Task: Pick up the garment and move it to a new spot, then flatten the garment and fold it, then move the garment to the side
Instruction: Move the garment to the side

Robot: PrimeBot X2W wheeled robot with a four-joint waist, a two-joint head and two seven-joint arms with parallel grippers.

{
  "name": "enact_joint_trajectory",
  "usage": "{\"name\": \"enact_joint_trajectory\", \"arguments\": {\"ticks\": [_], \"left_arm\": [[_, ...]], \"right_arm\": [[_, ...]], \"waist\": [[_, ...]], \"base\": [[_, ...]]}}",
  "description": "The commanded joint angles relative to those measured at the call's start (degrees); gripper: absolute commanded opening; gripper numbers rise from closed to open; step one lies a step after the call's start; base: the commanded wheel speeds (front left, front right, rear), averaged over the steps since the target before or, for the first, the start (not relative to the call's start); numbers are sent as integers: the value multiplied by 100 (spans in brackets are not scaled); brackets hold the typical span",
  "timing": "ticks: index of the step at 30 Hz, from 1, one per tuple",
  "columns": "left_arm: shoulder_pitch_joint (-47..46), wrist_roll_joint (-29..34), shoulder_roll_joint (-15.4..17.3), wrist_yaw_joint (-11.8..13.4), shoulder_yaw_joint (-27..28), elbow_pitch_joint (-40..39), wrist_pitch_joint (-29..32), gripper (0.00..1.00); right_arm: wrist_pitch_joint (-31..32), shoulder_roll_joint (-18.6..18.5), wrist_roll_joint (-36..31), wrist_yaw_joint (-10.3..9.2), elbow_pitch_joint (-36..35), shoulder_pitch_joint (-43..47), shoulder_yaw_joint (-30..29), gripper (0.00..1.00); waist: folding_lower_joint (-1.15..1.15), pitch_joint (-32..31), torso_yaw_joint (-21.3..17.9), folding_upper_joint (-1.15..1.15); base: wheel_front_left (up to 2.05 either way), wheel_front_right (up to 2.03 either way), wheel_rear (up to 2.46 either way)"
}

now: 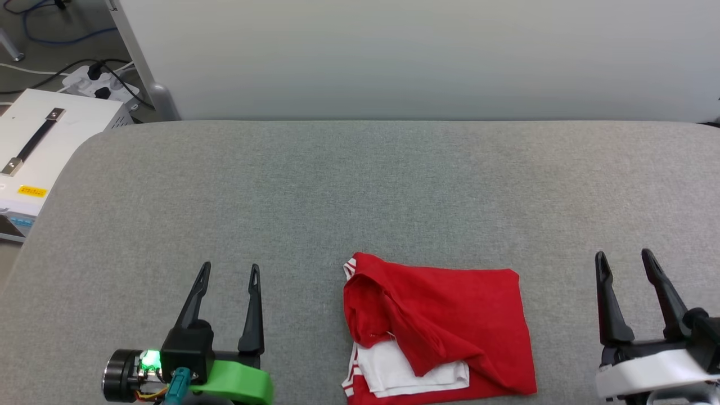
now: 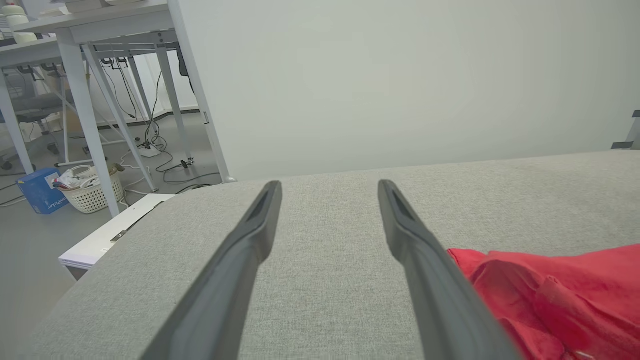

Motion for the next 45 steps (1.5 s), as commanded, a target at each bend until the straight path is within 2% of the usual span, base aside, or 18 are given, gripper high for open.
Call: {"name": "enact_joint_trajectory", "arguments": {"ticks": [1,14,18,22,24,29,33,39,45], "left_arm": [[101,-49,15,-31,-1,-9,-33,100],[122,-110,-22,-48,50,102,-33,100],[64,-118,-38,-52,65,112,-33,100],[-12,-118,-47,-61,85,112,-33,100],[-54,-116,-54,-70,87,114,-33,100],[-144,-109,-75,-78,98,116,-33,100],[-213,-111,-103,-83,96,115,-33,100],[-385,-105,-150,-113,44,125,-33,100],[-567,-99,-195,-135,-20,146,-33,100]], "right_arm": [[-27,15,-68,-5,-24,100,-21,100],[-28,-92,-175,-5,165,149,159,100],[-28,-405,-115,-5,40,-293,216,100],[142,-957,109,-5,-8,-976,533,100],[660,-1313,408,-5,36,-1318,866,100],[2634,-2200,1569,-5,89,-1931,1835,100],[3827,-2694,2403,-5,214,-2050,2320,100],[4908,-2875,3389,-5,514,-1902,2651,100],[5175,-2638,3804,-5,941,-1935,2862,100]], "waist": [[0,-7,14,0],[0,16,86,0],[0,72,107,0],[0,164,123,0],[0,220,139,0],[0,353,177,0],[0,461,225,0],[0,681,359,0],[0,912,559,0]], "base": [[0,0,0],[0,0,0],[0,0,0],[0,0,0],[0,0,0],[0,0,0],[0,0,0],[0,0,0],[0,0,0]]}}
